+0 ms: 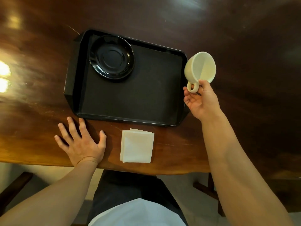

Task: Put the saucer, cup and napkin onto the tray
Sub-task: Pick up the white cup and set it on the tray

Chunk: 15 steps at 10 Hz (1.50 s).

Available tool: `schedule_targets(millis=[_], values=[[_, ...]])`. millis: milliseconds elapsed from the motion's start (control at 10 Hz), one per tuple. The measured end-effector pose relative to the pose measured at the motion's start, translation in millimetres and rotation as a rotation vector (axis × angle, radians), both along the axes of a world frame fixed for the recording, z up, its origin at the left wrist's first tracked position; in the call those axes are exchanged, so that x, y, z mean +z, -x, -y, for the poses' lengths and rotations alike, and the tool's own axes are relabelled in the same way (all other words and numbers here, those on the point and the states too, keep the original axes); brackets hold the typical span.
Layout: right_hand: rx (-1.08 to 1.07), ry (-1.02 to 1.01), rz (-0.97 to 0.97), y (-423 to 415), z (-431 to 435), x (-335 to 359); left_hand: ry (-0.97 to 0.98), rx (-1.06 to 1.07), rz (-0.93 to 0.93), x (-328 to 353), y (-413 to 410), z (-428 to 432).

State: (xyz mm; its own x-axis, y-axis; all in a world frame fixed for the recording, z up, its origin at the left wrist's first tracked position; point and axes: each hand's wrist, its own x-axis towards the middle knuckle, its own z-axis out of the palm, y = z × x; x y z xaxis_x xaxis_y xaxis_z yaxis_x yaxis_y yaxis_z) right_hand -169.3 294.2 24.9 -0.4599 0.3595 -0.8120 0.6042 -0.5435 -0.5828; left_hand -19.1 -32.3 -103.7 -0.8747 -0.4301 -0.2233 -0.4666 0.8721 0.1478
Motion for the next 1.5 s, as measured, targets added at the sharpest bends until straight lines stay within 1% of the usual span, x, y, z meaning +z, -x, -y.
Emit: schedule_targets(millis=[300, 700, 1000, 1400, 1500], values=[[0.037, 0.055, 0.056, 27.2, 35.8, -5.9, 0.013, -0.006, 0.002, -2.1, -0.1, 2.5], [0.121, 0.026, 0.092, 36.3, 62.7, -26.2, 0.015, -0.007, 0.001, -3.1, -0.2, 2.5], [0.115, 0.001, 0.122, 36.9, 76.1, -33.5, 0.012, -0.008, 0.001, -3.5, -0.2, 3.0], [0.142, 0.020, 0.096, 34.1, 80.1, -33.5, 0.008, -0.004, -0.004, -3.6, 0.3, 2.6], [0.176, 0.031, 0.090, 32.7, 78.6, -34.5, 0.012, -0.003, -0.004, -4.0, 0.0, 2.2]])
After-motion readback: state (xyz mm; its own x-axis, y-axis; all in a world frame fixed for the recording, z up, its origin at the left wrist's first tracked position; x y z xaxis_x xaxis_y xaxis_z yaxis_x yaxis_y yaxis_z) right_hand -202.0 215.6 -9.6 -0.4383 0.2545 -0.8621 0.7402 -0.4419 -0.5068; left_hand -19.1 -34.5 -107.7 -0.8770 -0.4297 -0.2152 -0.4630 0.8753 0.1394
